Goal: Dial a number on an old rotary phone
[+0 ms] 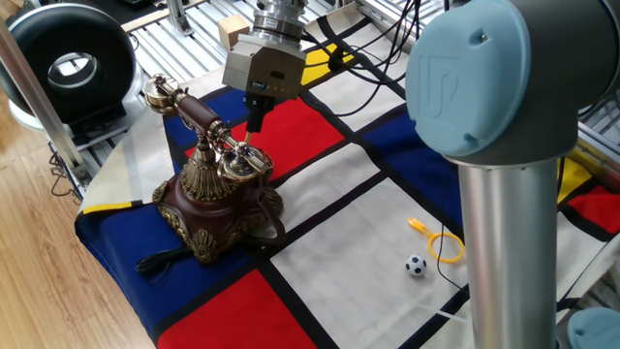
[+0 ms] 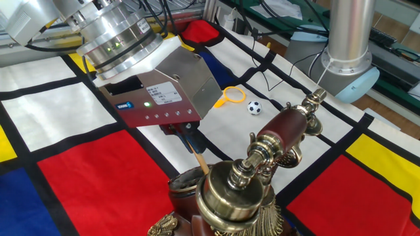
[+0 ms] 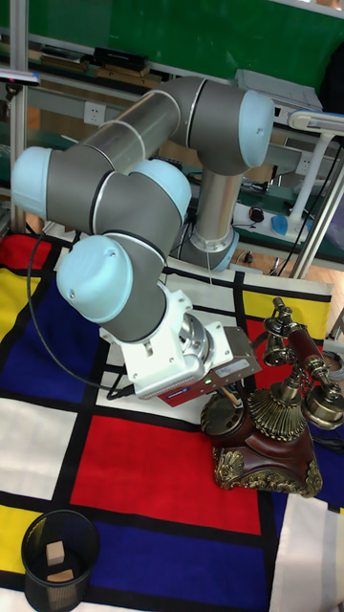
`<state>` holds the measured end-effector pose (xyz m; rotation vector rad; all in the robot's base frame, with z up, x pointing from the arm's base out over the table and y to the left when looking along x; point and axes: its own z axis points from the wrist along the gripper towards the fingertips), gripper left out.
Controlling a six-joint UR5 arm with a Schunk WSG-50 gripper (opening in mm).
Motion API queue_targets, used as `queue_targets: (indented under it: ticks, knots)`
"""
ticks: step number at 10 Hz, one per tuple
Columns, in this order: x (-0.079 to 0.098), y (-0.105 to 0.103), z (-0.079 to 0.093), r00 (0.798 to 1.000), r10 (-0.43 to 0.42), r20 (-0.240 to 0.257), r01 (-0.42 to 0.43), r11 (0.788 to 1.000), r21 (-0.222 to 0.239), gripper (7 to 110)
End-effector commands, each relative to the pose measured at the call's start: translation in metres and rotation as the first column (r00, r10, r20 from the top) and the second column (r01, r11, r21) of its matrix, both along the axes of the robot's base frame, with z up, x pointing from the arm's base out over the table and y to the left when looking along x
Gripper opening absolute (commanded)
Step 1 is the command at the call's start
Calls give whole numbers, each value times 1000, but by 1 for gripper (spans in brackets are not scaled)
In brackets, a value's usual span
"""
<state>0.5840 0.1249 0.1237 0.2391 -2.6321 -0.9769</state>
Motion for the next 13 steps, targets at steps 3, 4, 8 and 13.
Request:
queue_targets:
  ticks: [3, 4, 8, 13]
  knots:
    - [1, 4, -2, 1000, -11, 8, 11, 1000, 2, 7]
    - [1, 4, -2, 1000, -11, 8, 11, 1000, 2, 7]
    - [2, 5, -1, 1000, -11, 8, 11, 1000, 4, 7]
    - [12, 7, -4, 1000, -17, 15, 17, 1000, -2, 7]
